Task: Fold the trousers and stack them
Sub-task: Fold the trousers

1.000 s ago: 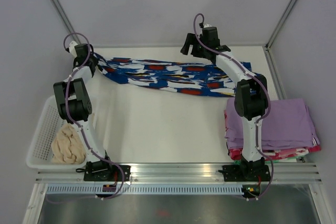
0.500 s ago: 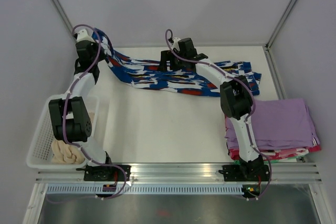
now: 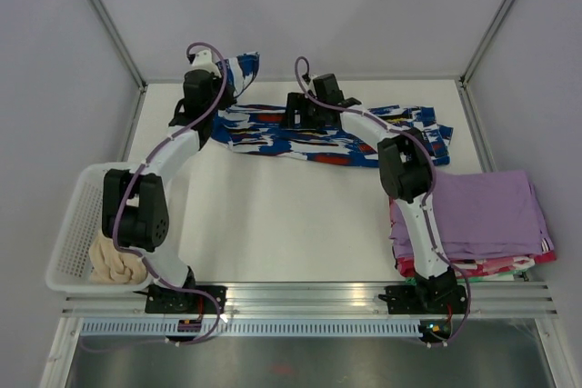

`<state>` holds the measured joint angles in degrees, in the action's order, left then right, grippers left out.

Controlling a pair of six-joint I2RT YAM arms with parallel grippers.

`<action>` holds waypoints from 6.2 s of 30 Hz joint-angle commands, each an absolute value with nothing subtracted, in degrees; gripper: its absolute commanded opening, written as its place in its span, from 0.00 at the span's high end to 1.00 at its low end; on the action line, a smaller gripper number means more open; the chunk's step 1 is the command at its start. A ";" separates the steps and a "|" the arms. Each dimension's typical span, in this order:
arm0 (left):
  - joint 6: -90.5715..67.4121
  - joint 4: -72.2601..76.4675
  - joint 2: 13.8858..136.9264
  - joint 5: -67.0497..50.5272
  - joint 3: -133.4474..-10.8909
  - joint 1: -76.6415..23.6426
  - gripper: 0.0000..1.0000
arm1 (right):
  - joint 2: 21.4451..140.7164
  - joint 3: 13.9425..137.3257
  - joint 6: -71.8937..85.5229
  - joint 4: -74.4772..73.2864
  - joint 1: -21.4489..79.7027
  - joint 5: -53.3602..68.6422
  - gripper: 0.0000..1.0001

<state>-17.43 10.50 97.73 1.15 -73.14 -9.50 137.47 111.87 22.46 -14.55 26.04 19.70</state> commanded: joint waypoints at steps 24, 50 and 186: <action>-29.17 1.76 114.60 21.27 -82.35 -35.94 0.98 | 107.67 93.52 32.25 -21.36 4.04 16.08 0.05; -29.18 2.28 121.03 18.22 -91.58 -40.78 0.73 | 105.56 84.64 36.83 -16.26 4.13 21.71 0.05; -9.94 -17.92 95.54 -1.25 -85.94 4.94 0.98 | 111.01 89.30 26.63 -23.20 8.09 8.44 0.48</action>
